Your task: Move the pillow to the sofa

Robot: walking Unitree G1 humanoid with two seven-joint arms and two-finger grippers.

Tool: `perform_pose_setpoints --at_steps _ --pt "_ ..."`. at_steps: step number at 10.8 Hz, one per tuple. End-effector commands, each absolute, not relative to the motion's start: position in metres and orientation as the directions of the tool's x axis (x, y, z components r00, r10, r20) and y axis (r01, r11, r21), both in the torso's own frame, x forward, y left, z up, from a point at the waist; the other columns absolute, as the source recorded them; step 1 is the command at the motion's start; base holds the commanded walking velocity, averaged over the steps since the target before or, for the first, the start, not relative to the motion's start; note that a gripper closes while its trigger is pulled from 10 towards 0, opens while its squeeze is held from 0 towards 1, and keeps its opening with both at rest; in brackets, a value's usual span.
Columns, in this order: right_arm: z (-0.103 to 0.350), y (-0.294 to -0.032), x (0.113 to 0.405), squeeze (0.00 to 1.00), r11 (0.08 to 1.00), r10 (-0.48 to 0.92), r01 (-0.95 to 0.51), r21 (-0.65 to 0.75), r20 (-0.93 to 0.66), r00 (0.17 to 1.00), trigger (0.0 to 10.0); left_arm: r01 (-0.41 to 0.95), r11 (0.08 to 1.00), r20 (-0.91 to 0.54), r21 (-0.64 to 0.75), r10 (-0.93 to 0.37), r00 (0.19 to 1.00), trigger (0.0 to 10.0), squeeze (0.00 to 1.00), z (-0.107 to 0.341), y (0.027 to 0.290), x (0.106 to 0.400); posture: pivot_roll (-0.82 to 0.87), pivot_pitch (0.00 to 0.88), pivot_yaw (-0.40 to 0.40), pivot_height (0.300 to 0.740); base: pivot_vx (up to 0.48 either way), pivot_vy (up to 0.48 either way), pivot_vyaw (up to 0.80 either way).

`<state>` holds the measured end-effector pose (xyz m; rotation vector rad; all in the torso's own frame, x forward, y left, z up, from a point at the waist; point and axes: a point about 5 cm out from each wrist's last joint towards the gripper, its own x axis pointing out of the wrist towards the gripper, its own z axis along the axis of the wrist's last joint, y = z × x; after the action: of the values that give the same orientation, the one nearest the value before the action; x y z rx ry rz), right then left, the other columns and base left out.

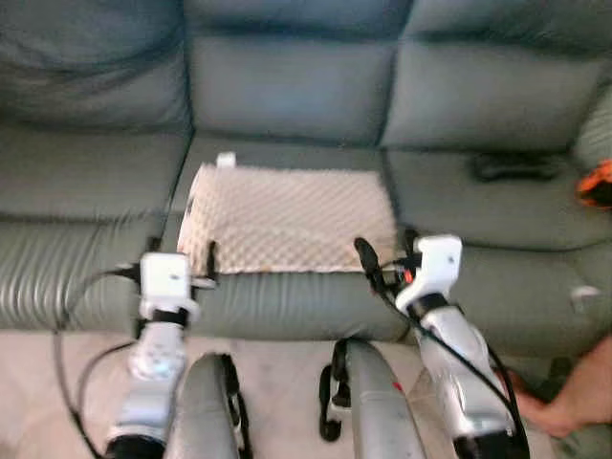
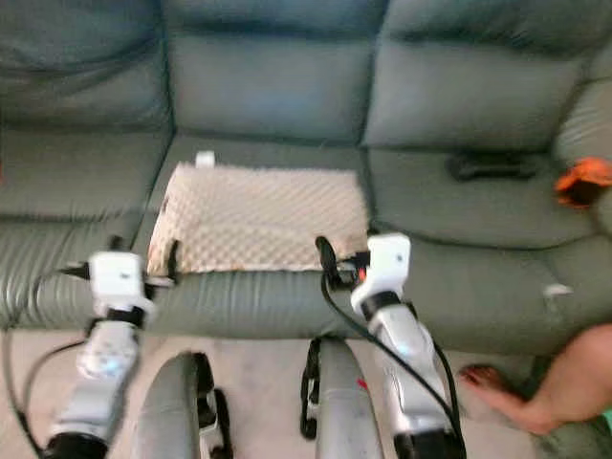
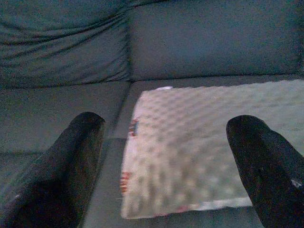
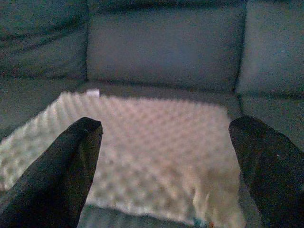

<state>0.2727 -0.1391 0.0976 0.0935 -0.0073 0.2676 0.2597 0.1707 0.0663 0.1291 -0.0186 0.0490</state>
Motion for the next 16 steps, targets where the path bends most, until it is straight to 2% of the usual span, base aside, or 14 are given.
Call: perform_pose_setpoints --at_steps 1,2,3,4,10,11,16 --pt "0.097 -0.143 0.273 1.0 0.964 0.248 -0.247 0.099 0.004 0.969 10.0 -0.043 0.991 0.014 0.126 0.041 0.999 10.0 1.0 0.068 0.17 0.258 -0.06 0.062 -0.052 0.685 0.0 0.0 0.0" --pt "0.1 -0.147 0.277 0.0 0.963 0.252 -0.252 0.096 0.01 0.968 10.0 -0.08 0.99 0.008 0.119 0.079 0.997 10.0 0.91 0.07 0.173 0.263 -0.07 0.056 -0.057 0.705 0.0 0.0 0.0" --pt "0.101 -0.149 0.279 0.0 0.965 0.252 -0.252 0.078 0.013 0.968 10.0 -0.087 0.99 0.009 0.109 0.086 0.996 10.0 0.0 0.073 0.173 0.269 -0.08 0.053 -0.058 0.72 0.0 0.0 0.0" --pt "0.104 -0.15 0.283 0.0 0.962 0.263 -0.263 0.074 0.015 0.965 10.0 -0.076 0.993 -0.008 0.088 0.077 0.997 10.0 0.0 0.075 0.168 0.277 -0.08 0.047 -0.062 0.74 0.0 0.0 0.0" --pt "0.105 -0.144 0.286 0.0 0.958 0.282 -0.282 0.049 0.013 0.959 10.0 -0.082 0.994 -0.021 0.077 0.083 0.996 10.0 0.0 0.078 0.153 0.291 -0.11 0.038 -0.059 0.74 0.0 0.0 0.0" --pt "0.101 -0.144 0.287 0.0 0.958 0.286 -0.286 -0.003 -0.016 0.958 10.0 -0.084 0.994 -0.023 0.077 0.086 0.996 10.0 0.0 0.079 0.154 0.292 -0.11 0.042 -0.054 0.74 0.0 0.0 0.0" --pt "0.103 -0.135 0.284 0.0 0.947 0.321 -0.321 0.009 0.013 0.947 10.0 -0.069 0.996 -0.023 0.051 0.07 0.997 10.0 0.0 0.083 0.154 0.296 -0.1 0.052 -0.045 0.74 0.0 0.0 0.8"
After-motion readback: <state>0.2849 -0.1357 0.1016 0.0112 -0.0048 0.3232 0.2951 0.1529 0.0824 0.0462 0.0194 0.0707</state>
